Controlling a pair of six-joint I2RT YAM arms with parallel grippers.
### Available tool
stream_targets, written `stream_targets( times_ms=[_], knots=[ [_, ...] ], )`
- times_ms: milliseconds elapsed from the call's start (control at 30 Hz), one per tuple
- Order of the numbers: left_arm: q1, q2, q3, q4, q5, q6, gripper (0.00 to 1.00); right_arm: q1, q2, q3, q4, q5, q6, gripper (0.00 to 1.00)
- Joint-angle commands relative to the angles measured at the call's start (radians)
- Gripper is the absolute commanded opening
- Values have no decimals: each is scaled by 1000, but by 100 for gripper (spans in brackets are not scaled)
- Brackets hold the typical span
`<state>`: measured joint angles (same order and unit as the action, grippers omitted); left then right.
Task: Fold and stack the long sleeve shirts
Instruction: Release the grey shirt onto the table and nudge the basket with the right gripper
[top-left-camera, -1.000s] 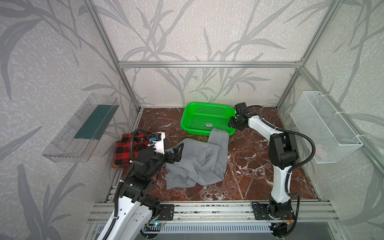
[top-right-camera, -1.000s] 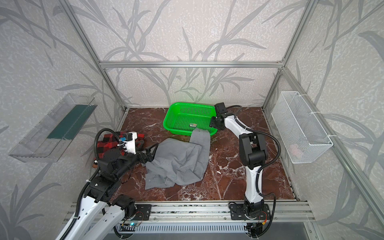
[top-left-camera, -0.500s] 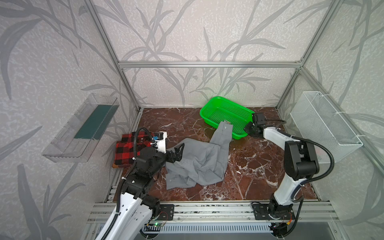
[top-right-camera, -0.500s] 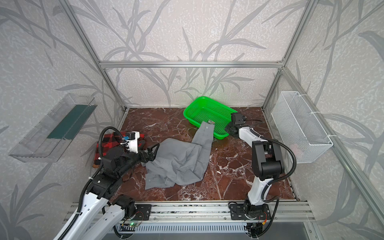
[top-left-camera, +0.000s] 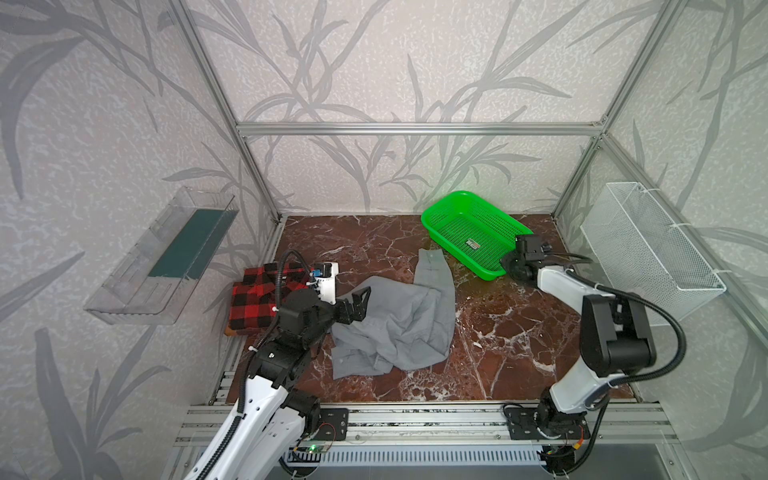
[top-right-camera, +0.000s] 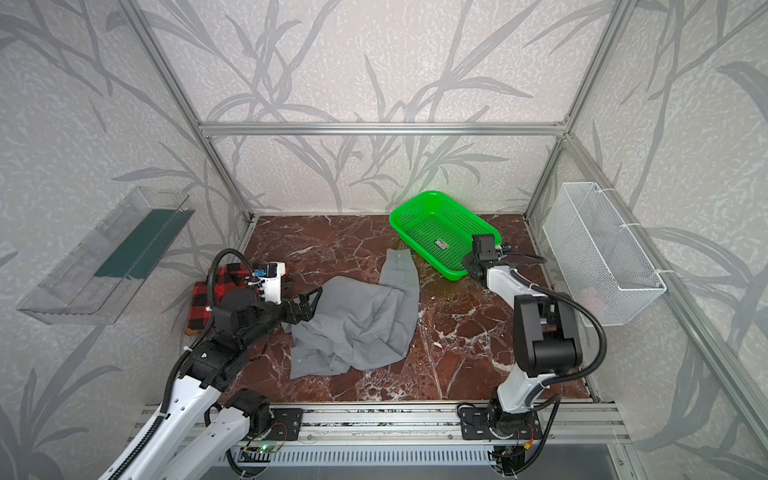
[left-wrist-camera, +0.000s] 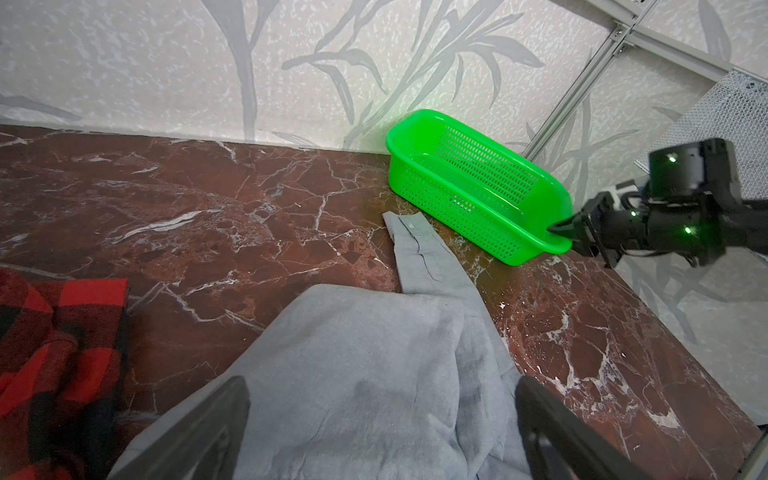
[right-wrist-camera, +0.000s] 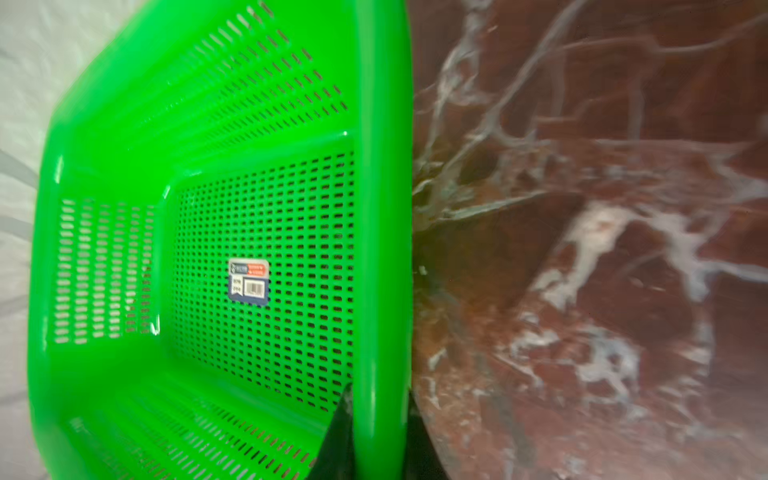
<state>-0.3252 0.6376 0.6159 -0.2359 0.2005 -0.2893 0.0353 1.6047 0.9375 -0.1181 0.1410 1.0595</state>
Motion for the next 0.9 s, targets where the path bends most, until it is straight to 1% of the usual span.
stream_targets(
  times_ms=[0, 67, 167, 233, 300, 367, 467, 567, 733, 867],
  knots=[
    [-2, -7, 31, -28, -13, 11, 99, -140, -187, -142, -114, 150, 147, 0],
    [-2, -11, 31, -30, -17, 16, 99, -137, -183, -127, -116, 96, 116, 0],
    [-2, -16, 31, -33, -20, 19, 99, -128, -189, -132, -114, 56, 116, 0],
    [-2, -19, 30, -35, -20, 21, 99, -127, -192, -136, -128, 51, 118, 0],
    [-2, -22, 31, -36, -21, 21, 99, -126, -198, -147, -134, 75, 131, 0],
    [-2, -22, 31, -37, -22, 22, 99, -127, -190, -173, -75, 75, 137, 0],
    [-2, -18, 32, -37, -21, 21, 99, -129, -155, -192, -17, 69, 177, 0],
    [-2, -16, 36, -48, -19, 23, 99, -134, -138, -226, 49, 55, 252, 0],
    [-2, -30, 33, -56, -29, 30, 99, -135, -159, -245, 35, 82, 380, 0],
    [-2, -25, 34, -54, -28, 35, 99, -123, -203, -255, 21, 118, 438, 0]
  ],
)
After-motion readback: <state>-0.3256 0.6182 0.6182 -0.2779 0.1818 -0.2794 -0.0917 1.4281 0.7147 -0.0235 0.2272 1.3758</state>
